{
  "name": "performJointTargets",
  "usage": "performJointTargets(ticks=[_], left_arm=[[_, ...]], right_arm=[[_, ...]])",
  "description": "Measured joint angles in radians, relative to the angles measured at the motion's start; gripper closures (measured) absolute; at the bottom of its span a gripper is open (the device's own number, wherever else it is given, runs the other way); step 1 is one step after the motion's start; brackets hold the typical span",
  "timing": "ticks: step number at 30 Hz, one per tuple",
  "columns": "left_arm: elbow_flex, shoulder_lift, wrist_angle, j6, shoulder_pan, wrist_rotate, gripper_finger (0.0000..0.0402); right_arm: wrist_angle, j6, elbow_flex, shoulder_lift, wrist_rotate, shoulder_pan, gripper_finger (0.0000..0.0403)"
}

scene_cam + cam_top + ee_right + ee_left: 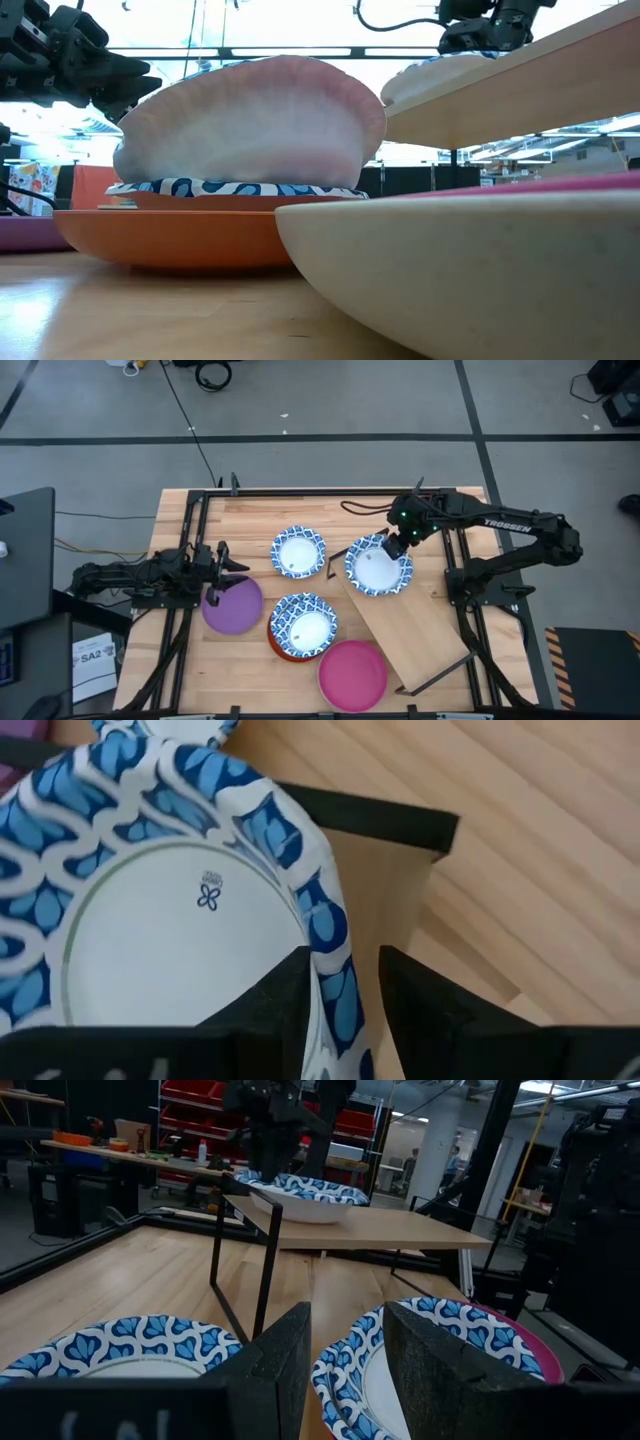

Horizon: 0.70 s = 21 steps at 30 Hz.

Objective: Place and stack plates onto a shelf
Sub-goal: Put the white bowl onto the shelf, then stack the white bowl on top of the white bowl on the shelf

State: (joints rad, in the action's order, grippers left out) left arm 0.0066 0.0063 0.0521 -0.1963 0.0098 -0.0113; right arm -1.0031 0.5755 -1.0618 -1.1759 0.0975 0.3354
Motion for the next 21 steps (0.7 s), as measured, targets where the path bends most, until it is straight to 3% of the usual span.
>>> performJointTargets(ticks=[21], left_arm=[[0.000, 0.000, 0.049, -0.002, 0.000, 0.000, 0.0269]], right_arm=[[0.157, 0.000, 0.000, 0.052, 0.000, 0.034, 0.0275]])
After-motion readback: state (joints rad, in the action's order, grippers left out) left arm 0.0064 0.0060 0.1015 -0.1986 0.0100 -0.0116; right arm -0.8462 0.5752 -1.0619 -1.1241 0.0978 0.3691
